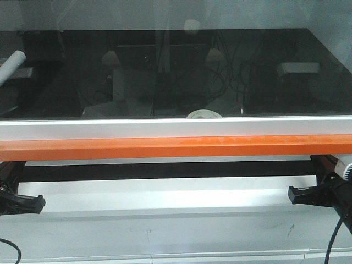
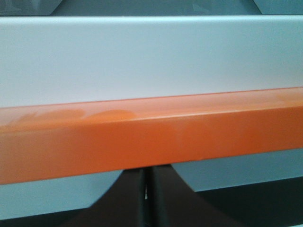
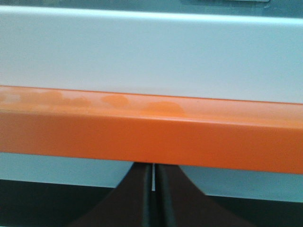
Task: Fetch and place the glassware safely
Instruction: 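Hold the orange handle with both grippers and begin lifting the sash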
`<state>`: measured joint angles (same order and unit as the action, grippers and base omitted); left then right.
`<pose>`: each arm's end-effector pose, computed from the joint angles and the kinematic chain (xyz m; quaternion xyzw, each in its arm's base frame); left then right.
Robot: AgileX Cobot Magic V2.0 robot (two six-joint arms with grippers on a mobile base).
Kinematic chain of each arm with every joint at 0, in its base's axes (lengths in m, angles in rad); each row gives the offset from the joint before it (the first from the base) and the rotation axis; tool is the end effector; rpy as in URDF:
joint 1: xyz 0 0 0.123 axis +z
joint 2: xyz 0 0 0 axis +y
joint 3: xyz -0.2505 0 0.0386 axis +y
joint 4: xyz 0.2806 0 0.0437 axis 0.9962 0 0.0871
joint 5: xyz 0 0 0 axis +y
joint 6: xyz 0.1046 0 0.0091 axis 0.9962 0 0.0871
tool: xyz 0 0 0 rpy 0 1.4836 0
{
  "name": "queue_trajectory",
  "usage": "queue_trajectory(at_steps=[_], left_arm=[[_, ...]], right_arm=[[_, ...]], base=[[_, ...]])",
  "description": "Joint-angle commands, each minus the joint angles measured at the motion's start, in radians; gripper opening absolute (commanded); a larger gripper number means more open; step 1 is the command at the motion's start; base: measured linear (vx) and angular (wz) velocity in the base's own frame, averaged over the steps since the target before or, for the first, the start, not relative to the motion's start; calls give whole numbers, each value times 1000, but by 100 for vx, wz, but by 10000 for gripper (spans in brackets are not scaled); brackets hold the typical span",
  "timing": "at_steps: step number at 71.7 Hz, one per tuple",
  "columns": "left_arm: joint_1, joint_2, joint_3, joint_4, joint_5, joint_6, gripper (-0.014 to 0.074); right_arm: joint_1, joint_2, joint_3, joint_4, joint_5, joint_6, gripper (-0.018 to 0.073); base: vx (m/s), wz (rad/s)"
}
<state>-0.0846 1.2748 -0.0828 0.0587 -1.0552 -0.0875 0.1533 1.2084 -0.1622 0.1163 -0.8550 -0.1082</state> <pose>0.2117 -0.0233 0.1240 0.0270 0.7242 -0.0677 0.6858 0.2283 0.0260 0.1387 -0.0395 0.7428 0.0080 0.6683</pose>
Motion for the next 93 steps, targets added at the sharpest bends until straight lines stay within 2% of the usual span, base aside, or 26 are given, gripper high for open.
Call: queue_trajectory(at_steps=[1,39,61,93], left_arm=[[0,-12,-46,-27,-196,-1,-7],[0,-105,-60,-27,-125,-4,-7],[0,-104,-102,-26,-106,-11,-7],[0,-106,-140,18,-116,-12,-7]], right_arm=[[2,-14,-27,-20,-159,-11,-1],[2,-94,-32,-20,-154,-7,-1],[2,-94,-106,-49,-107,-1,-1],[2,-95,-120,-49,-114,5,-1]], base=[[0,0],[0,0],[0,0],[0,1]])
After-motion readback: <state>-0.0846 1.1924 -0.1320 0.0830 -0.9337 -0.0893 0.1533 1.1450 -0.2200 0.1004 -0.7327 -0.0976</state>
